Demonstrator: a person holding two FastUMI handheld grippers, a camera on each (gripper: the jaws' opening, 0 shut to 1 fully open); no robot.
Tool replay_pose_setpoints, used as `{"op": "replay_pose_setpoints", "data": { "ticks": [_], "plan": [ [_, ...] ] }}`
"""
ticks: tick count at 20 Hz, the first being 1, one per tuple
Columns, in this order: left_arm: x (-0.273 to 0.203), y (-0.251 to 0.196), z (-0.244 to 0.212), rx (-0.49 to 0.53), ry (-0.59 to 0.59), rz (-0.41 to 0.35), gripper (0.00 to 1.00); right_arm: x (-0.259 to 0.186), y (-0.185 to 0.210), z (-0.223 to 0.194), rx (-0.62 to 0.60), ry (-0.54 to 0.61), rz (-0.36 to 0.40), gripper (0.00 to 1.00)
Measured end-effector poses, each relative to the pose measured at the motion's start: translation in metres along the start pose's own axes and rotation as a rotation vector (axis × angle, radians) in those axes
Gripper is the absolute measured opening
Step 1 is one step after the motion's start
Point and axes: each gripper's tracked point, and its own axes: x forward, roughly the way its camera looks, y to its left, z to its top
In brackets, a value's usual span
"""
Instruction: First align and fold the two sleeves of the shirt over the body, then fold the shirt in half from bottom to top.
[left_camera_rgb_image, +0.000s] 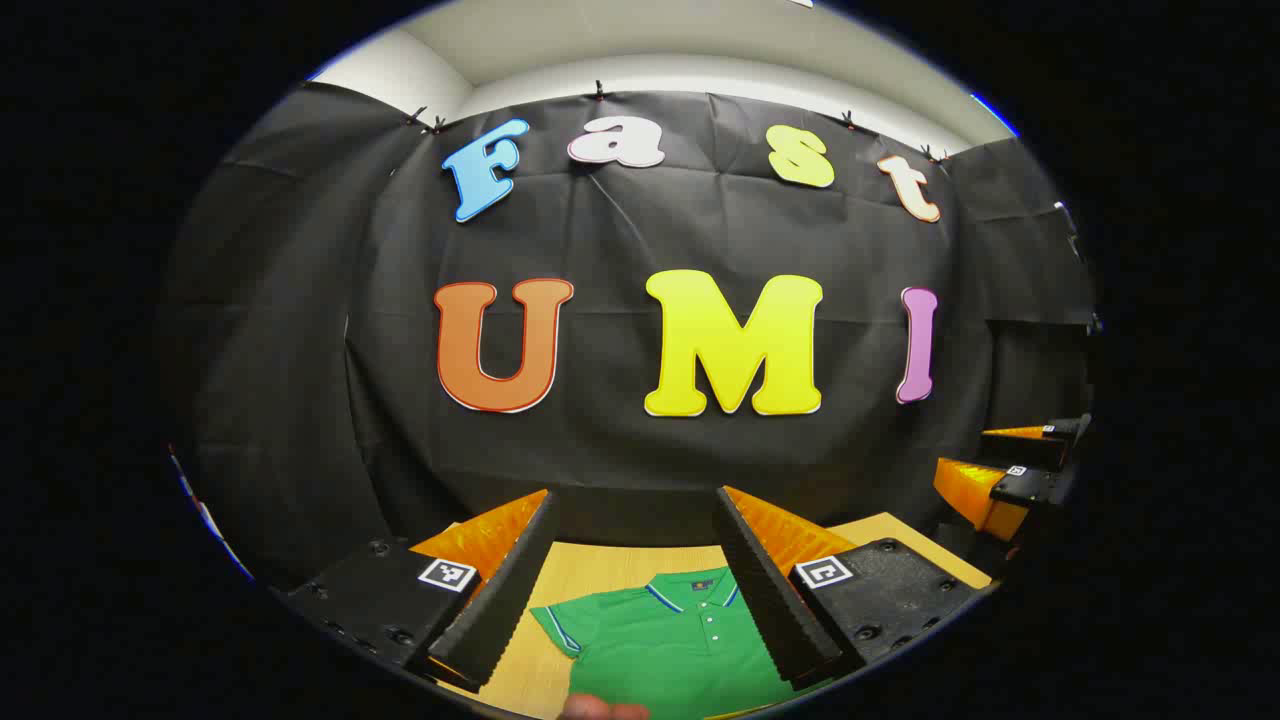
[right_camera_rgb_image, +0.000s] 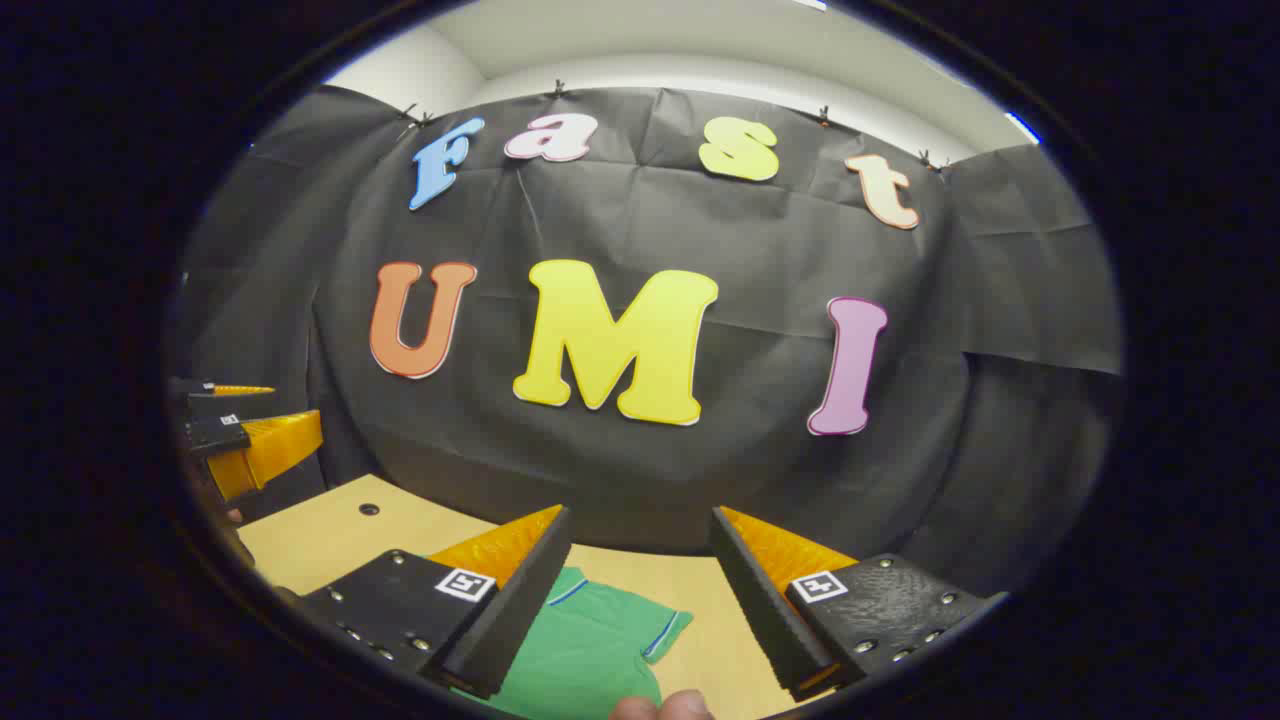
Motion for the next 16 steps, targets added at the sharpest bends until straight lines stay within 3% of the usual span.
{"op": "replay_pose_setpoints", "data": {
  "ticks": [16],
  "plan": [
    [0.0,0.008,-0.023,-0.011,0.048,0.013,1.0,0.009,-0.01,-0.025,0.035,0.065,-0.018,0.91]
  ]
}}
